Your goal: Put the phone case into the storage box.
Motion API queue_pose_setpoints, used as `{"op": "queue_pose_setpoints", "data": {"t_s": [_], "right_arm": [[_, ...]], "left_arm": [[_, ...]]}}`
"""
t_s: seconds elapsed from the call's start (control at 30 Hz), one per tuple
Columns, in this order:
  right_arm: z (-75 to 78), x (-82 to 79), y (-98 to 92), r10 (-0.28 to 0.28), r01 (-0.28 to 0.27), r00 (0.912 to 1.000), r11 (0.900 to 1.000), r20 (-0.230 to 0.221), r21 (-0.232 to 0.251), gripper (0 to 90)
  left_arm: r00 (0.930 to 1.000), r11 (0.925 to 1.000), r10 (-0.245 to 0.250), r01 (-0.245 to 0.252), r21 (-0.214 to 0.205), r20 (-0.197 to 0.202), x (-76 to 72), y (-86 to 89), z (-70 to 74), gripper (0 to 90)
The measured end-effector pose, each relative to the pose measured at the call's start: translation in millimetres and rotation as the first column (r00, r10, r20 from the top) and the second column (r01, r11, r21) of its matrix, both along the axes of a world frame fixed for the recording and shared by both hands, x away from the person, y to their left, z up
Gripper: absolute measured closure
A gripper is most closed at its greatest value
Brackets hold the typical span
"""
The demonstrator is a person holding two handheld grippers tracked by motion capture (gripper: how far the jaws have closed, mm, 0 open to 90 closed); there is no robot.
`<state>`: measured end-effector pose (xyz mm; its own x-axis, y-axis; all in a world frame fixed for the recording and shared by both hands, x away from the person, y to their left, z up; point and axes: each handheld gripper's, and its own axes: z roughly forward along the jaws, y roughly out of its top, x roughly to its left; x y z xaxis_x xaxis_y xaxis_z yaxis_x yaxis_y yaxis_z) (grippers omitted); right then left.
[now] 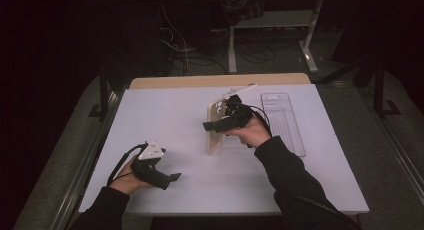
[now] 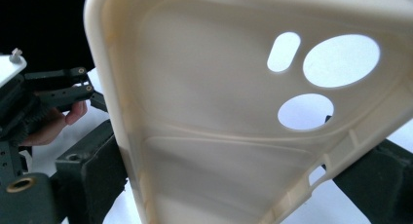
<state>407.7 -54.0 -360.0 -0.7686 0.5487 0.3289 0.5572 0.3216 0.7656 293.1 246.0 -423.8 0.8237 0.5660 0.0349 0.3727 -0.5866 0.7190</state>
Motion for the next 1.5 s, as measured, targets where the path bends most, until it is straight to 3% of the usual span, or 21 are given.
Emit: {"op": "queue_pose_setpoints", "data": {"t_s": [0.07, 0.37, 1.03, 1.5], "right_arm": [[2.7, 2.9, -2.5, -0.006, 0.006, 0.9998, 0.9999, 0.017, -0.009, 6.7], [15.0, 13.6, -14.8, -0.052, 0.052, 0.9985, 0.9986, 0.015, 0.009, 6.6], [41.8, 34.1, -36.1, -0.122, 0.122, 0.9914, 0.9924, 0.048, -0.009, 6.9], [56.3, 49.5, -56.5, -0.189, 0.190, 0.9796, 0.9816, 0.068, -0.015, 6.9]], "left_arm": [[1.0000, 1.0000, 0.003, -0.003, -0.006, -0.009, 0.8, 1.8, -1.2, 0.0], [0.9998, 0.9999, 0.011, -0.011, -0.011, -0.017, 1.1, 1.5, -0.3, 0.0], [0.9997, 0.9997, 0.022, -0.022, -0.007, 0.002, 2.0, 1.7, 1.0, 0.0], [0.9998, 0.9998, 0.019, -0.019, 0.003, -0.002, 1.4, 0.5, -0.4, 0.0]]}}
